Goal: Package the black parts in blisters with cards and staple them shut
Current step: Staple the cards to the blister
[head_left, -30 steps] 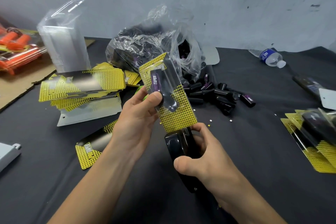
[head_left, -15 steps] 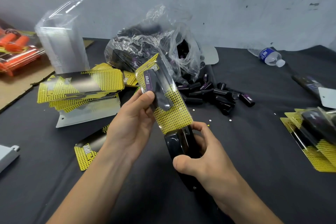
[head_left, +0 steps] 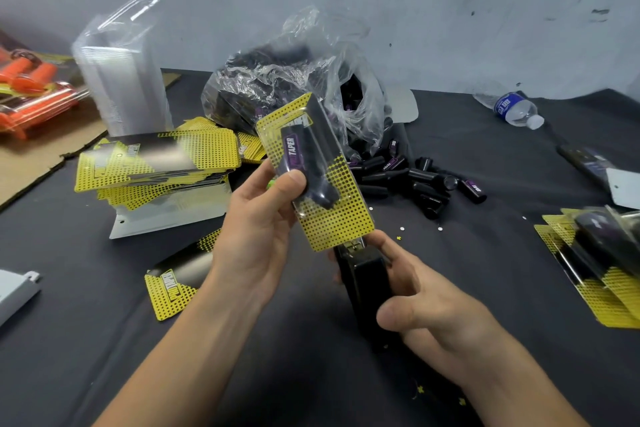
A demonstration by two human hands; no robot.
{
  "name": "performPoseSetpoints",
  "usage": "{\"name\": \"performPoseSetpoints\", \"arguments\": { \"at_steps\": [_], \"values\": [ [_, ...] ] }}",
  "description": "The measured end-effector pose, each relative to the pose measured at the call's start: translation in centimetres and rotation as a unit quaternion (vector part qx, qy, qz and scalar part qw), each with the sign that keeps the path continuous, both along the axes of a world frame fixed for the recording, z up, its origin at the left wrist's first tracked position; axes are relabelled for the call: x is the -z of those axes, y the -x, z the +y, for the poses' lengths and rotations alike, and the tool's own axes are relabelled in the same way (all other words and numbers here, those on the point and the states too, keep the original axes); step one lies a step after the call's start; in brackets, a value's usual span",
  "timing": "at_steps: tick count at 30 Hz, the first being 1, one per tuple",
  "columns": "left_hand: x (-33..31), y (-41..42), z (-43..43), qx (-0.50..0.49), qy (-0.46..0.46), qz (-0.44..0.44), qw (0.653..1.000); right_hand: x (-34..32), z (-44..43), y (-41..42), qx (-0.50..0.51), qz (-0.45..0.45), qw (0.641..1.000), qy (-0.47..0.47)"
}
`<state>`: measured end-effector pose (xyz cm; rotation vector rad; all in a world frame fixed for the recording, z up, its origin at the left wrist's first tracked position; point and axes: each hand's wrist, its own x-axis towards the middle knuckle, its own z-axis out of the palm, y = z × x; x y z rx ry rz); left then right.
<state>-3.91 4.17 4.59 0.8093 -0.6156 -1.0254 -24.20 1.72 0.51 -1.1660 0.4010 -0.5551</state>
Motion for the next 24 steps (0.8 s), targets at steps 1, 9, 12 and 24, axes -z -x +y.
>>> {"name": "performPoseSetpoints", "arguments": {
  "at_steps": [1, 9, 12, 24],
  "values": [
    [-0.1, 0.1, 0.1, -0.006, -0.004, 0.005, 1.0, 0.0, -0.1, 0.0, -0.004, -0.002, 1.0, 0.0],
    [-0.2, 0.5, 0.6, -0.025, 0.001, 0.014, 1.0, -0.4, -0.1, 0.0, -0.019, 0.021, 0.997, 0.071],
    [-0.2, 0.5, 0.6, -0.026, 0.008, 0.017, 0.999, -0.7, -0.2, 0.0, -0.03, 0.021, 0.996, 0.079],
    [0.2, 1.3, 0.6, 0.007, 0.041, -0.094, 0.995, -0.2, 0.3, -0.6, 0.067, 0.043, 0.988, 0.132]
  ]
}}
